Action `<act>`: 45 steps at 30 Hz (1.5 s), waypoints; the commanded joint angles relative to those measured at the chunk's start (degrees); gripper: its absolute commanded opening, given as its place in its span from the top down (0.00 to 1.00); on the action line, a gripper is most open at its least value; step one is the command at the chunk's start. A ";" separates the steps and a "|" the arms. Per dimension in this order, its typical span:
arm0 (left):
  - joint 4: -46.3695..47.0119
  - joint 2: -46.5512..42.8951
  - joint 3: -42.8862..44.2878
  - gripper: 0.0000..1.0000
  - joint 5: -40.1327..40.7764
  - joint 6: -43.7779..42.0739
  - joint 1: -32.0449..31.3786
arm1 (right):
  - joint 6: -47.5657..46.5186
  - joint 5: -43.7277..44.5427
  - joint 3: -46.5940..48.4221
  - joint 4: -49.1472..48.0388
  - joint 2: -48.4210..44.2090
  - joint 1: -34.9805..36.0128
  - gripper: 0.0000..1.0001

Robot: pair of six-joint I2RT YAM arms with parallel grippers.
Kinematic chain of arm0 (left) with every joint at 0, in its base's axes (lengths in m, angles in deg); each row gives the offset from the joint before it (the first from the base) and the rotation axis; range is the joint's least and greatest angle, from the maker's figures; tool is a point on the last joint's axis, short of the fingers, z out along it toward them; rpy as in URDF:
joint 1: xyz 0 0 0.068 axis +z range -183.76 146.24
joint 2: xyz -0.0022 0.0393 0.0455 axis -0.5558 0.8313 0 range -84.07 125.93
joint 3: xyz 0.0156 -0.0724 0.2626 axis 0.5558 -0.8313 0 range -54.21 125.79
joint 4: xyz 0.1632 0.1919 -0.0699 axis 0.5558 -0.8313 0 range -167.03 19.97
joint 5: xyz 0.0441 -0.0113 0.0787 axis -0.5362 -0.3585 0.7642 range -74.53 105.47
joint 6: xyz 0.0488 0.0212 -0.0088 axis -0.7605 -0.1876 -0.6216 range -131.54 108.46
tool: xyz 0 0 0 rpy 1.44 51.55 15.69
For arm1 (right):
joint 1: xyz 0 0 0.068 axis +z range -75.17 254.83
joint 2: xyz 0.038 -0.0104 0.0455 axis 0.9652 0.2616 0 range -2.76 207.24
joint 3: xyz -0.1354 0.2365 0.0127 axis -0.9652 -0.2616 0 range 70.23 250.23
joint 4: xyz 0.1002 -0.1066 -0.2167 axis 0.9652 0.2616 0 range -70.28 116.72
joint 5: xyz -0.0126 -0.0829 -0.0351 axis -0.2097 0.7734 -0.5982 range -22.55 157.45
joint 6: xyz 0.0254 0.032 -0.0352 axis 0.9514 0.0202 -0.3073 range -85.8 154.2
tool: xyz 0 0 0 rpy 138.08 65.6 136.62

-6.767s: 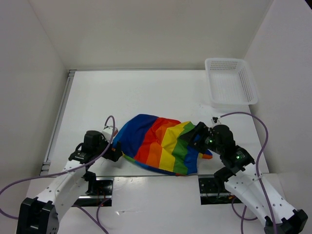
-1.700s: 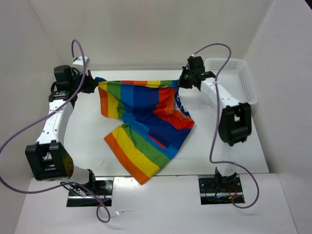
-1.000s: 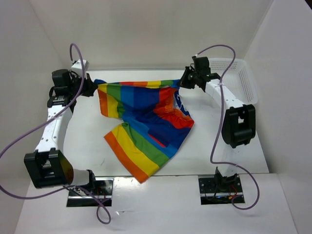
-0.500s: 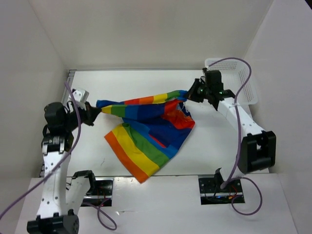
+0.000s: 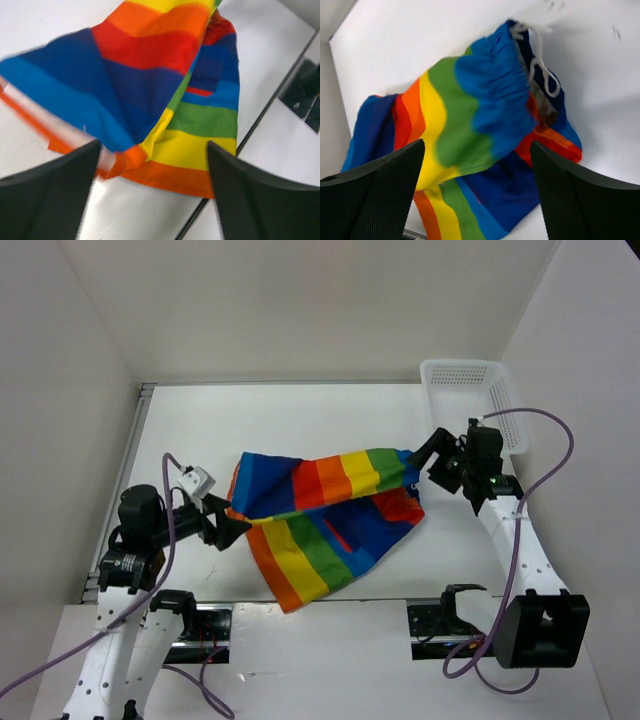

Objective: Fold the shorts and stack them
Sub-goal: Fold the shorts

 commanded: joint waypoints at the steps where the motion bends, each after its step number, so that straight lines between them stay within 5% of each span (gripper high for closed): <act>1: 2.59 -2.55 -0.05 0.01 -4.92 -0.03 -2.17 | 2.59 2.41 -1.98 1.44 -4.37 -0.54 0.09; 5: 2.59 -3.87 0.47 0.01 -3.52 -0.03 -3.32 | 5.94 4.70 -1.99 1.44 -8.16 -0.54 0.11; 6: 2.59 -3.87 0.47 0.01 -2.56 -0.03 -3.32 | 6.56 4.70 -1.99 1.44 -8.95 -0.54 0.16; 8: 2.59 -3.87 -0.05 0.02 -1.24 -0.03 -3.32 | 8.40 3.12 -3.65 0.92 -9.48 -0.54 0.42; 10: 0.50 -4.48 -1.46 0.32 2.36 -0.03 -3.32 | 9.90 1.89 -7.07 0.30 -9.48 -0.54 0.69; 13: -2.41 -4.48 -3.64 0.67 7.73 -0.03 -3.32 | 13.50 0.75 -12.61 -1.45 -10.70 -0.54 0.91; 15: -3.11 -4.48 -6.11 0.66 7.21 -0.03 -3.32 | 15.87 0.74 -16.30 -2.78 -12.89 -0.54 0.89; 16: -3.82 -3.79 -7.34 0.53 9.38 -0.03 -3.32 | 16.40 0.74 -17.27 -3.91 -13.43 -0.54 0.80; 17: -3.82 -3.78 -10.83 0.26 9.41 -0.03 -3.32 | 17.10 1.52 -18.15 -4.62 -13.44 -0.54 0.68; 18: -3.13 -3.78 -12.87 0.19 9.41 -0.03 -3.32 | 17.72 1.53 -19.46 -5.32 -13.96 -0.54 0.64; 20: -4.08 -5.79 -15.77 0.09 11.41 -0.03 -3.32 | 17.73 0.83 -20.35 -6.99 -13.44 -0.54 0.50; 22: -7.16 -10.44 -19.20 0.09 15.45 -0.03 -3.84 | 18.33 0.30 -20.88 -7.78 -12.91 -0.54 0.49; 27: -5.51 -20.37 -26.40 0.20 18.81 -0.03 -3.84 | 17.82 0.30 -21.41 -8.41 -13.52 -0.54 0.43; 35: 5.04 -13.56 -31.34 0.27 18.64 -0.03 -5.16 | 17.99 0.30 -21.50 -10.07 -11.59 -0.54 0.37; 42: 14.27 -2.74 -28.45 0.52 18.72 -0.03 -6.30 | 19.84 1.09 -23.43 -14.55 -7.38 -0.54 0.42; 45: 18.84 5.60 -26.08 0.77 18.19 -0.03 -6.91 | 19.84 1.79 -23.43 -15.87 -4.30 0.51 0.42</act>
